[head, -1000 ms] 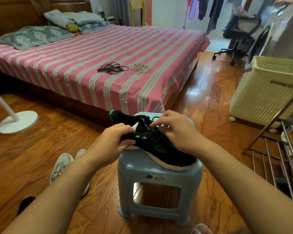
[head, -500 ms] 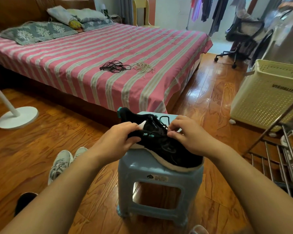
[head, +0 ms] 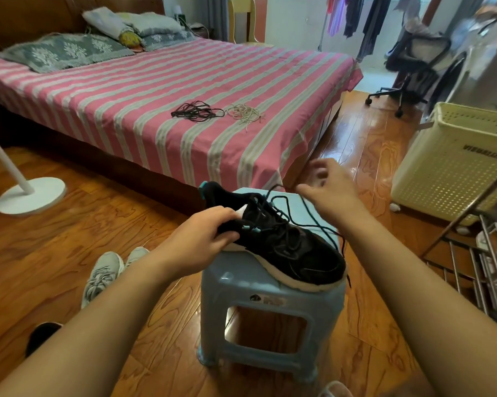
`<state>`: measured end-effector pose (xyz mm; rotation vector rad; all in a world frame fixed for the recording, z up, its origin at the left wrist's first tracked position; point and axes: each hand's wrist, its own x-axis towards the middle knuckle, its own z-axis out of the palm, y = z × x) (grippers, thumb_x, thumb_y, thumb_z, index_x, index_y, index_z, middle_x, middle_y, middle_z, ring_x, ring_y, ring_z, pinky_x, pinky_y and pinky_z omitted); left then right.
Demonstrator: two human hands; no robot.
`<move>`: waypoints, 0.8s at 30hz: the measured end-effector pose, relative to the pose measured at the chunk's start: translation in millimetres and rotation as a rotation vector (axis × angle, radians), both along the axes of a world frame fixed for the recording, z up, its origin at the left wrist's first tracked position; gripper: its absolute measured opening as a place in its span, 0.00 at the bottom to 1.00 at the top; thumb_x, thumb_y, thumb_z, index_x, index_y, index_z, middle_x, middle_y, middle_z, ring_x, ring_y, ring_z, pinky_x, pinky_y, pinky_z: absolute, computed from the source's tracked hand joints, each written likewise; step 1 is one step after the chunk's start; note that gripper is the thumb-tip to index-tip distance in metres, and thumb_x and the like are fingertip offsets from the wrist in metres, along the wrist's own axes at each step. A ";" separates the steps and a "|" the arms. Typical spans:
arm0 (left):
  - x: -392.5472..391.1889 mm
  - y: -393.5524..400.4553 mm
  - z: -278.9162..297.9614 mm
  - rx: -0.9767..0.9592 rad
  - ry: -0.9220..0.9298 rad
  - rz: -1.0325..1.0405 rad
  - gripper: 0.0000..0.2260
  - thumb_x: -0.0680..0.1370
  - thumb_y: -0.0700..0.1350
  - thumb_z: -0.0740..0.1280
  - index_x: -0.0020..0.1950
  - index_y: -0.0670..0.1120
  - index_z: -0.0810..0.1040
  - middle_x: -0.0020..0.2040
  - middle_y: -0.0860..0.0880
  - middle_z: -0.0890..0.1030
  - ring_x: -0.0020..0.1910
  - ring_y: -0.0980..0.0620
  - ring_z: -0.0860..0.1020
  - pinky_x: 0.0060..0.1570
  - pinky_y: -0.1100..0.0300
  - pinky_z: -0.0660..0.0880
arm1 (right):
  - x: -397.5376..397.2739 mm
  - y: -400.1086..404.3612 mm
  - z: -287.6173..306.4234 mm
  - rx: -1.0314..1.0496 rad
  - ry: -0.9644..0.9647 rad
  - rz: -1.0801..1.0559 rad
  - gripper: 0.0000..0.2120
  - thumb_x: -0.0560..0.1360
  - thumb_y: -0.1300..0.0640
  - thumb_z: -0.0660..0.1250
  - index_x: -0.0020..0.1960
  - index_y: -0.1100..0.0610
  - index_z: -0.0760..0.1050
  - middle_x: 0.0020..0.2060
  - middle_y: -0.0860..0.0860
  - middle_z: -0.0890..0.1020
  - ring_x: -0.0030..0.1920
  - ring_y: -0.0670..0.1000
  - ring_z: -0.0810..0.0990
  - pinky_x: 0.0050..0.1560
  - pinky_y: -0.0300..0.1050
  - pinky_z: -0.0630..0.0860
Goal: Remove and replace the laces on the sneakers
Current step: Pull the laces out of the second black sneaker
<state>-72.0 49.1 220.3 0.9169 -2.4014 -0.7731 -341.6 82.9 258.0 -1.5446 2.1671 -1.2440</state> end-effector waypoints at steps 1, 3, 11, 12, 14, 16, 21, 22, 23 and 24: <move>-0.6 -0.1 0.1 0.008 0.001 -0.001 0.11 0.81 0.43 0.69 0.57 0.60 0.77 0.51 0.60 0.78 0.53 0.61 0.77 0.54 0.59 0.75 | -1.6 0.5 1.1 -0.019 0.014 -0.105 0.14 0.73 0.54 0.73 0.57 0.52 0.76 0.53 0.51 0.77 0.53 0.52 0.77 0.51 0.42 0.72; -1.6 -0.5 0.1 0.026 0.004 0.006 0.10 0.81 0.44 0.69 0.56 0.59 0.78 0.51 0.59 0.78 0.53 0.61 0.77 0.54 0.57 0.76 | 2.2 9.9 5.5 -0.067 0.103 -0.004 0.06 0.74 0.55 0.73 0.49 0.53 0.78 0.46 0.50 0.79 0.46 0.50 0.78 0.42 0.38 0.70; 2.5 -0.4 -0.7 0.002 -0.004 0.001 0.10 0.81 0.42 0.69 0.57 0.58 0.78 0.50 0.59 0.79 0.53 0.59 0.78 0.54 0.54 0.77 | 40.9 33.8 -19.7 -0.086 0.547 0.596 0.05 0.73 0.55 0.73 0.42 0.54 0.78 0.40 0.46 0.77 0.43 0.51 0.76 0.41 0.49 0.74; 5.9 -2.1 -0.4 0.006 0.003 0.001 0.11 0.81 0.42 0.69 0.56 0.58 0.79 0.50 0.59 0.79 0.53 0.59 0.78 0.53 0.54 0.77 | 29.5 34.1 -19.1 -0.092 0.522 0.561 0.04 0.74 0.55 0.72 0.43 0.54 0.79 0.40 0.45 0.77 0.42 0.50 0.76 0.41 0.47 0.72; 13.1 -5.3 0.2 0.027 0.014 0.005 0.11 0.80 0.41 0.70 0.57 0.58 0.80 0.50 0.58 0.79 0.53 0.58 0.78 0.53 0.56 0.77 | -8.4 33.4 -21.9 -0.035 0.409 0.363 0.04 0.77 0.57 0.71 0.43 0.54 0.79 0.41 0.45 0.76 0.43 0.49 0.75 0.41 0.44 0.68; 16.7 -5.8 -0.8 0.027 0.009 0.006 0.11 0.80 0.41 0.70 0.57 0.56 0.80 0.51 0.57 0.80 0.53 0.57 0.78 0.54 0.55 0.77 | -51.0 36.4 -27.0 0.173 0.292 0.110 0.08 0.79 0.58 0.67 0.41 0.53 0.76 0.42 0.49 0.77 0.46 0.53 0.77 0.41 0.45 0.66; 11.4 -2.3 0.1 0.015 0.016 0.000 0.12 0.81 0.42 0.70 0.58 0.58 0.79 0.51 0.59 0.79 0.54 0.59 0.78 0.54 0.58 0.76 | -22.8 48.5 -8.2 -0.044 0.204 0.192 0.03 0.77 0.51 0.71 0.49 0.50 0.79 0.43 0.44 0.79 0.44 0.45 0.76 0.45 0.42 0.72; 10.3 -1.9 0.6 0.014 0.018 -0.006 0.12 0.81 0.41 0.70 0.58 0.59 0.79 0.50 0.60 0.78 0.54 0.59 0.78 0.54 0.59 0.75 | 2.9 51.3 -4.6 -0.075 0.279 0.317 0.08 0.75 0.47 0.72 0.51 0.50 0.80 0.44 0.44 0.78 0.45 0.46 0.75 0.48 0.40 0.71; 9.5 -1.8 1.1 0.011 0.019 -0.009 0.13 0.80 0.41 0.70 0.57 0.60 0.79 0.50 0.60 0.78 0.54 0.59 0.78 0.54 0.60 0.75 | 26.8 52.5 -6.4 -0.081 0.388 0.415 0.13 0.74 0.45 0.72 0.53 0.51 0.81 0.45 0.45 0.78 0.47 0.47 0.73 0.51 0.41 0.70; 8.9 -1.7 1.3 0.003 0.016 -0.009 0.13 0.80 0.41 0.70 0.57 0.60 0.78 0.50 0.60 0.78 0.54 0.59 0.78 0.54 0.60 0.75 | 48.2 52.8 -13.5 -0.090 0.527 0.477 0.16 0.72 0.44 0.72 0.54 0.53 0.81 0.46 0.47 0.79 0.49 0.50 0.73 0.52 0.43 0.70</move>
